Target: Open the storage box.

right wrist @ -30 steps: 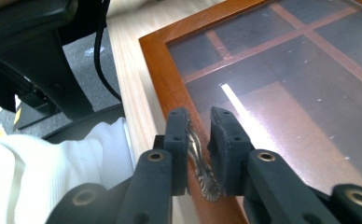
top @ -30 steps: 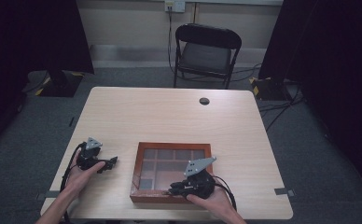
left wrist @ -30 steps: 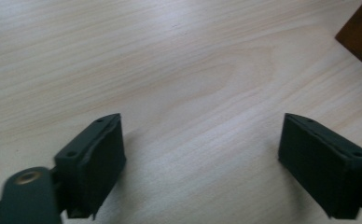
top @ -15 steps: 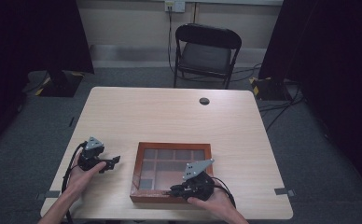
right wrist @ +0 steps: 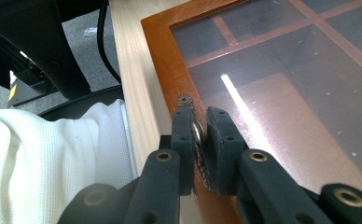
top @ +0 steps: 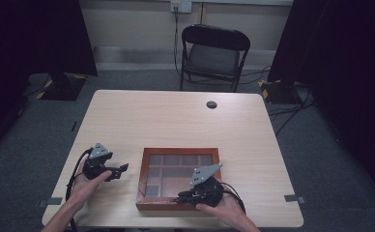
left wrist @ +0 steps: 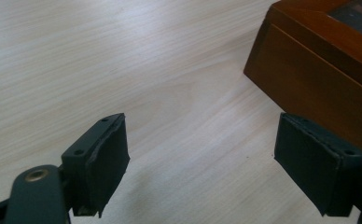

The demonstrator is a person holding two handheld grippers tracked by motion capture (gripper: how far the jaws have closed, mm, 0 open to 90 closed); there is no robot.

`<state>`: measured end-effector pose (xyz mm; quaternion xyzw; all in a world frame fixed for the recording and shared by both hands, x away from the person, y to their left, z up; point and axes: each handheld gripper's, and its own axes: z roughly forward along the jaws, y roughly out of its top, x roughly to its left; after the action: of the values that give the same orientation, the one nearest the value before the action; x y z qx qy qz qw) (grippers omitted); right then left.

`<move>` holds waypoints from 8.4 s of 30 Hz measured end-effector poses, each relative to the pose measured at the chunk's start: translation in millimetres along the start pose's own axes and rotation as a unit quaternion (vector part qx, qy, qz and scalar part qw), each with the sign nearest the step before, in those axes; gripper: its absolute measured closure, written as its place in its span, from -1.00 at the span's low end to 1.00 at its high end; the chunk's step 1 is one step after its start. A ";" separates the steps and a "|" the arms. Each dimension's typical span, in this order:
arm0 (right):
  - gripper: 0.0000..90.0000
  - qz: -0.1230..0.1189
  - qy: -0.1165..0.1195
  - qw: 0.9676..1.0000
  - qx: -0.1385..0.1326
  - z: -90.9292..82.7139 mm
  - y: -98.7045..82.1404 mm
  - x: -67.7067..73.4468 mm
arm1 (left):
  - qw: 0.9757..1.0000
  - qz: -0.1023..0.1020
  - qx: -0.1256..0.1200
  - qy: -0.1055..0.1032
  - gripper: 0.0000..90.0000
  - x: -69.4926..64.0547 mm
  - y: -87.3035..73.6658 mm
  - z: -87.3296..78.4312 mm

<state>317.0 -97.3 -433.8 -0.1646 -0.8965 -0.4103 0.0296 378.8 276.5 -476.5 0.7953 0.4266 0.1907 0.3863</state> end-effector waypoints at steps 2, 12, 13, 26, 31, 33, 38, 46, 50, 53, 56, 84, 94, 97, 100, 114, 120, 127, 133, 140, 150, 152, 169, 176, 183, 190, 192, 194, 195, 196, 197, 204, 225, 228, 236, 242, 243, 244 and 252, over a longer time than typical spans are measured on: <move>0.82 0.000 0.002 1.000 -0.002 -0.4 0.3 -0.2 | 1.000 0.006 -0.002 -0.005 -0.62 -3.1 0.7 -1.5; 0.83 0.003 0.008 1.000 -0.019 -8.2 7.2 -0.3 | 0.999 0.025 -0.014 -0.026 -0.63 -9.9 2.8 -3.0; 0.83 0.002 0.009 1.000 -0.021 -9.0 8.0 -0.5 | 0.999 0.026 -0.014 -0.028 -0.63 -10.4 2.8 -2.9; 0.83 0.005 0.011 1.000 -0.029 -17.9 16.3 -1.7 | 0.998 0.039 -0.013 -0.054 -0.64 -19.8 4.5 -1.8; 0.83 0.005 0.012 0.999 -0.035 -22.3 20.4 -2.5 | 0.997 0.046 -0.013 -0.062 -0.65 -23.6 5.1 -0.9; 0.83 0.004 0.012 0.999 -0.036 -23.8 22.7 -2.4 | 0.996 0.053 -0.015 -0.065 -0.64 -25.6 5.7 -1.0; 0.84 0.003 0.010 0.999 -0.042 -26.3 28.4 -2.3 | 0.995 0.063 -0.020 -0.081 -0.65 -33.2 7.0 -0.1; 0.84 0.002 0.010 0.999 -0.043 -27.2 31.2 -2.3 | 0.993 0.056 -0.043 -0.099 -0.64 -37.2 9.9 -4.6; 0.84 0.001 0.009 0.999 -0.048 -28.9 34.1 -2.5 | 0.991 0.066 -0.048 -0.110 -0.63 -42.1 10.9 -6.1; 0.84 0.000 0.007 0.999 -0.050 -30.7 36.0 -2.3 | 0.990 0.073 -0.052 -0.111 -0.60 -44.4 11.6 -7.8; 0.84 0.002 0.007 0.999 -0.051 -31.4 36.3 -2.3 | 0.989 0.077 -0.055 -0.114 -0.59 -46.1 11.8 -8.4; -0.31 0.038 -0.053 0.994 -0.084 -59.1 21.5 -9.3 | 0.988 0.062 -0.083 -0.118 -0.56 -47.1 17.7 -16.9; -0.45 0.051 -0.066 0.992 -0.100 -71.5 17.7 -15.8 | 0.984 0.051 -0.106 -0.130 -0.53 -52.3 27.8 -21.2; -0.46 0.050 -0.069 0.991 -0.105 -74.4 16.4 -17.0 | 0.984 0.039 -0.112 -0.129 -0.54 -51.6 30.4 -21.2; -0.48 0.050 -0.074 0.990 -0.106 -76.4 15.6 -18.0 | 0.985 0.040 -0.108 -0.132 -0.51 -51.3 32.3 -21.7; -0.58 0.063 -0.109 0.985 -0.116 -89.2 3.3 -27.7 | 0.980 0.042 -0.107 -0.164 -0.34 -50.9 49.2 -24.3; -0.58 0.069 -0.130 0.981 -0.129 -94.5 -1.0 -34.1 | 0.978 0.046 -0.107 -0.172 -0.31 -49.6 55.9 -24.4; -0.57 0.084 -0.145 0.977 -0.134 -97.5 -5.1 -43.1 | 0.978 0.039 -0.112 -0.173 -0.26 -49.9 59.6 -22.4; -0.43 0.089 -0.157 0.972 -0.149 -98.2 -4.4 -49.2 | 0.980 0.046 -0.107 -0.164 -0.24 -48.1 69.1 -23.4; -0.34 0.095 -0.148 0.972 -0.158 -100.2 0.4 -58.0 | 0.979 0.039 -0.105 -0.168 -0.21 -48.3 74.6 -18.4; -0.25 0.109 -0.144 0.969 -0.170 -100.9 4.3 -66.9 | 0.977 0.041 -0.108 -0.178 -0.13 -51.6 85.5 -13.9; -0.17 0.106 -0.144 0.969 -0.171 -101.9 6.2 -68.3 | 0.977 0.043 -0.111 -0.176 -0.12 -51.3 86.9 -13.1; -0.11 0.118 -0.131 0.966 -0.191 -101.2 17.6 -86.1 | 0.977 0.032 -0.113 -0.179 -0.03 -43.1 102.4 -9.2; -0.09 0.121 -0.129 0.965 -0.192 -99.7 21.4 -95.7 | 0.976 0.029 -0.113 -0.183 0.01 -39.9 108.7 -6.3; -0.09 0.132 -0.129 0.963 -0.198 -95.2 21.7 -108.8 | 0.974 0.016 -0.121 -0.189 0.04 -34.2 113.2 -1.8; -0.08 0.138 -0.139 0.958 -0.208 -94.8 25.3 -118.1 | 0.973 -0.001 -0.131 -0.192 0.06 -26.4 115.8 5.2; -0.08 0.140 -0.134 0.955 -0.222 -93.7 24.0 -121.5 | 0.973 -0.004 -0.132 -0.191 0.07 -25.9 116.2 6.1; -0.08 0.143 -0.134 0.954 -0.226 -93.2 23.7 -122.9 | 0.974 -0.003 -0.131 -0.186 0.09 -25.4 117.7 7.2; -0.08 0.146 -0.136 0.954 -0.225 -93.0 24.9 -124.9 | 0.973 -0.007 -0.135 -0.187 0.09 -24.0 118.4 9.2; -0.08 0.146 -0.136 0.954 -0.225 -93.0 24.9 -124.9 | 0.973 -0.007 -0.135 -0.187 0.09 -24.0 118.4 9.2; -0.07 0.147 -0.138 0.952 -0.229 -92.3 24.9 -126.5 | 0.973 -0.009 -0.134 -0.190 0.09 -22.2 118.3 11.0; -0.02 0.152 -0.147 0.952 -0.223 -90.8 21.8 -131.1 | 0.972 -0.016 -0.136 -0.191 0.12 -18.5 117.2 15.7; -0.03 0.164 -0.168 0.953 -0.191 -76.9 10.1 -141.4 | 0.979 -0.016 -0.120 -0.163 0.18 -16.3 108.0 28.9; -0.02 0.164 -0.170 0.953 -0.190 -75.5 9.8 -142.3 | 0.979 -0.017 -0.121 -0.161 0.19 -16.5 107.3 29.6; 0.01 0.159 -0.176 0.954 -0.184 -73.5 8.7 -143.6 | 0.982 -0.014 -0.111 -0.151 0.19 -17.0 103.4 35.0; 0.06 0.159 -0.178 0.954 -0.181 -73.5 6.0 -145.6 | 0.982 -0.015 -0.112 -0.149 0.19 -16.8 103.2 35.7; 0.06 0.160 -0.178 0.954 -0.179 -72.3 6.0 -145.8 | 0.982 -0.015 -0.113 -0.148 0.19 -16.8 103.0 35.8; 0.06 0.160 -0.178 0.954 -0.179 -72.3 6.0 -145.8 | 0.982 -0.015 -0.113 -0.148 0.19 -16.8 103.0 35.8; 0.07 0.159 -0.179 0.956 -0.171 -66.9 4.1 -149.1 | 0.982 -0.015 -0.113 -0.148 0.21 -16.1 102.1 37.0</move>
<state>453.5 -185.1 -414.6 -0.3779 -0.7661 -0.5111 -0.0949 447.4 212.1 -420.0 0.7597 0.3521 0.1117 0.5353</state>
